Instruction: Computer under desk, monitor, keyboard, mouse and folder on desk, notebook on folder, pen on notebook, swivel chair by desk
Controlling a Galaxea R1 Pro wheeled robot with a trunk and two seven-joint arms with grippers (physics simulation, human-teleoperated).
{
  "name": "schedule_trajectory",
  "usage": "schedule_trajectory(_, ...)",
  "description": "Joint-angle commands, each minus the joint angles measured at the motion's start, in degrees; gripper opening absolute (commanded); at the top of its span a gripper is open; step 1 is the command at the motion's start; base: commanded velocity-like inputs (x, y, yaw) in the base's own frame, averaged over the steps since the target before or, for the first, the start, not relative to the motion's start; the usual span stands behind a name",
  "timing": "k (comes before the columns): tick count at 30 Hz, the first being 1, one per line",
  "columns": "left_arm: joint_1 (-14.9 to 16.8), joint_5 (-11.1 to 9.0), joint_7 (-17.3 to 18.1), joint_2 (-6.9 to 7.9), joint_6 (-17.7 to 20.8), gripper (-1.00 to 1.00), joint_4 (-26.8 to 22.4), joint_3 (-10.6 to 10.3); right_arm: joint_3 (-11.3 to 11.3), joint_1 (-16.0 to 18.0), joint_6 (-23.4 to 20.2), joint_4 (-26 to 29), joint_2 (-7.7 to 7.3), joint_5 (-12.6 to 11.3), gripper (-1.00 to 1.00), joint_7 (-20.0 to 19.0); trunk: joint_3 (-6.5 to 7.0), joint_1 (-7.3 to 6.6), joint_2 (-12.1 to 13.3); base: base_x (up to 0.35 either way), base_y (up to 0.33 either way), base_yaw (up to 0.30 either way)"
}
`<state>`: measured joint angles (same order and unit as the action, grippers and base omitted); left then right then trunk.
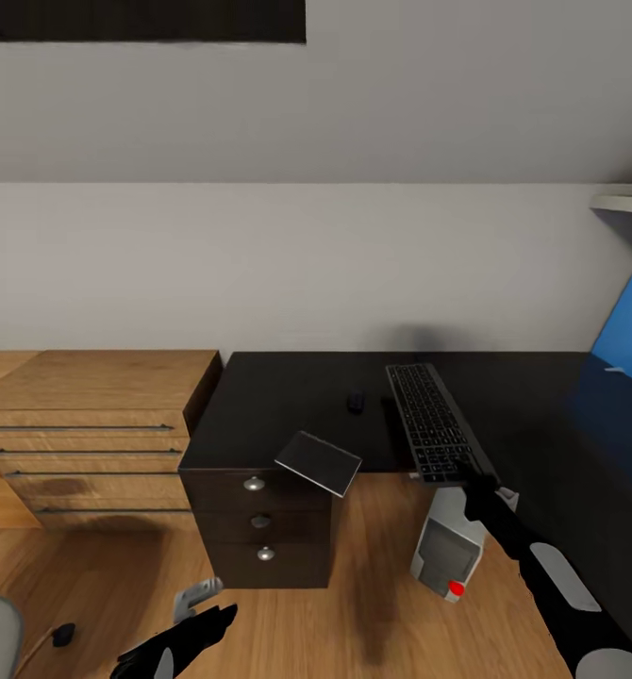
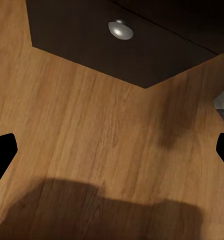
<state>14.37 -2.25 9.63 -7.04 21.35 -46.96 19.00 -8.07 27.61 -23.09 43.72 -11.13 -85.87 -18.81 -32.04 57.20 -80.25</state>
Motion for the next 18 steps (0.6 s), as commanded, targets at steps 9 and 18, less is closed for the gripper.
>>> schedule_trajectory(9, 0.04, -0.24, 0.34, -0.04, -1.35, 1.0, 1.4, 0.25, -0.1, 0.0, -0.76, 3.78, -0.35, -0.44, -1.0, 4.53, 1.57, -1.99, 3.59, 0.0, 0.0, 0.0)
schedule_trajectory(18, 0.04, -0.21, 0.38, 0.01, -1.54, 1.0, 3.14, 0.33, -0.14, -0.01, -5.81, 4.94, -1.56, -0.44, -1.0, 5.53, 3.18, -3.96, 7.2, 0.0, 0.0, 0.0)
